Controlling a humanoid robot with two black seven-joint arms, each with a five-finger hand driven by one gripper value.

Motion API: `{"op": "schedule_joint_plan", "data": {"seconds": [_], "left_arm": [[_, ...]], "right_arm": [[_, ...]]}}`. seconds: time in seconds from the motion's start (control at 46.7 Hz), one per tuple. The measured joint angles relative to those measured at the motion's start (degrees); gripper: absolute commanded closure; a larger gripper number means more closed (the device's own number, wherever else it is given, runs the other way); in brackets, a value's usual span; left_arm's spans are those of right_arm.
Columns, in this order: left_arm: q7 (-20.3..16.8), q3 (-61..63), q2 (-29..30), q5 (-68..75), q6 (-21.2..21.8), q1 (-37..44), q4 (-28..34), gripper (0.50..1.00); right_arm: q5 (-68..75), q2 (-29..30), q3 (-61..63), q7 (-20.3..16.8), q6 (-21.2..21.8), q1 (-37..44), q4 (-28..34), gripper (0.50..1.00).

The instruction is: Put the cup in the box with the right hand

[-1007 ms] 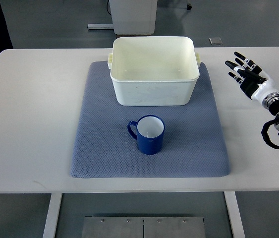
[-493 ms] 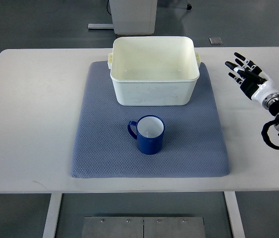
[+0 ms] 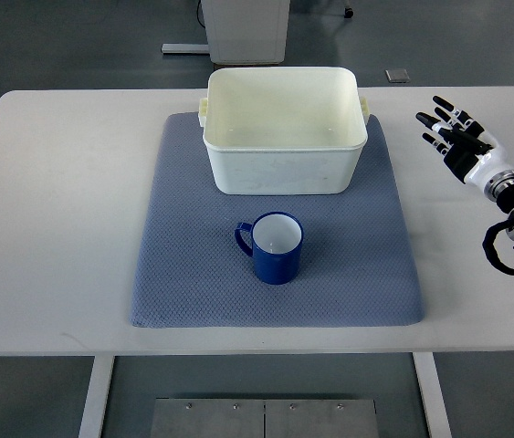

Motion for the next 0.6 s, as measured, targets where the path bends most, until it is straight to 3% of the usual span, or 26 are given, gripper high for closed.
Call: {"op": "schedule_joint_plan", "data": {"seconds": [0.6], "left_arm": [[0.0,0.0,0.0,0.0,0.0,0.0,0.0,0.5]], "right_arm": [[0.0,0.1,0.0,0.0,0.0,0.2,0.0,0.5]]}}
